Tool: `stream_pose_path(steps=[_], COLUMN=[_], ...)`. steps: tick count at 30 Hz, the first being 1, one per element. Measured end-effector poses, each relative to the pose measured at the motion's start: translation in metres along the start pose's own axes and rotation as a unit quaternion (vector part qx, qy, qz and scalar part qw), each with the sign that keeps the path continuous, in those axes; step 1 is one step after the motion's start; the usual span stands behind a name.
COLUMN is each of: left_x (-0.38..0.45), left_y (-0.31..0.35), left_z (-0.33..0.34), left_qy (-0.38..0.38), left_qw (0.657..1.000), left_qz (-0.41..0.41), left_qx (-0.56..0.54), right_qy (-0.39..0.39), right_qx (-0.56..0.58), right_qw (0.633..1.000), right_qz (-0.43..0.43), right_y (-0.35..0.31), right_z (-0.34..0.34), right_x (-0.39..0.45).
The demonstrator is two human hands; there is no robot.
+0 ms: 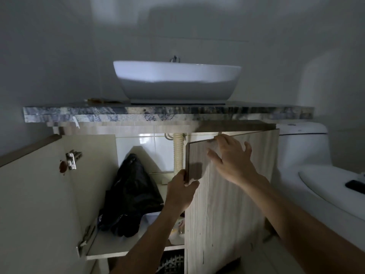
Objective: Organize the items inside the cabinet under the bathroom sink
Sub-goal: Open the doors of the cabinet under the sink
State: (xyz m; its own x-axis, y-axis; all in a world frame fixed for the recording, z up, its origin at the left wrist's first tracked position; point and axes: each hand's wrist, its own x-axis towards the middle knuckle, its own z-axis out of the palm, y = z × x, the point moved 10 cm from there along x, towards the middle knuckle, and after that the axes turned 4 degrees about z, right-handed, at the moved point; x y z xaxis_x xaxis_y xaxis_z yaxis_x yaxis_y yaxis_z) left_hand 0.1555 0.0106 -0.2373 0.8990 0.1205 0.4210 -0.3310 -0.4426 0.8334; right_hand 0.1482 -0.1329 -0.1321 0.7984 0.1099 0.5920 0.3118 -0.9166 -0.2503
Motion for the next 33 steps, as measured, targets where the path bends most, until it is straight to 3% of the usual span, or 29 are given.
stream_pose_path(steps=[5, 8, 11, 15, 23, 28, 33], left_x=[-0.047, -0.082, -0.115, -0.139, -0.165, -0.169, -0.163], left_y=[0.026, 0.053, 0.081, 0.109, 0.167, 0.177, 0.178], left_z=[0.024, 0.061, 0.106, 0.161, 0.248, 0.307, 0.32], left_qy=[-0.055, -0.163, -0.246, -0.3, -0.227, -0.295, -0.301], left_qw=[0.997, 0.977, 0.949, 0.922, 0.908, 0.882, 0.88], left_qz=[0.049, 0.133, 0.196, 0.243, 0.346, 0.348, 0.347], left_qx=[-0.021, -0.016, 0.0, 0.009, 0.07, 0.118, 0.118], right_qy=[-0.021, -0.046, -0.098, -0.101, -0.05, -0.027, 0.007], right_qx=[0.037, 0.072, 0.016, -0.034, -0.192, -0.277, -0.323], right_qw=[0.999, 0.996, 0.993, 0.989, 0.963, 0.934, 0.922], right_qz=[0.021, 0.029, 0.066, 0.107, 0.185, 0.223, 0.214], right_y=[0.003, 0.006, 0.025, 0.07, 0.145, 0.188, 0.199], right_z=[-0.039, -0.065, -0.084, -0.114, -0.159, -0.165, -0.162], right_x=[-0.035, -0.056, -0.069, -0.081, -0.097, -0.11, -0.11])
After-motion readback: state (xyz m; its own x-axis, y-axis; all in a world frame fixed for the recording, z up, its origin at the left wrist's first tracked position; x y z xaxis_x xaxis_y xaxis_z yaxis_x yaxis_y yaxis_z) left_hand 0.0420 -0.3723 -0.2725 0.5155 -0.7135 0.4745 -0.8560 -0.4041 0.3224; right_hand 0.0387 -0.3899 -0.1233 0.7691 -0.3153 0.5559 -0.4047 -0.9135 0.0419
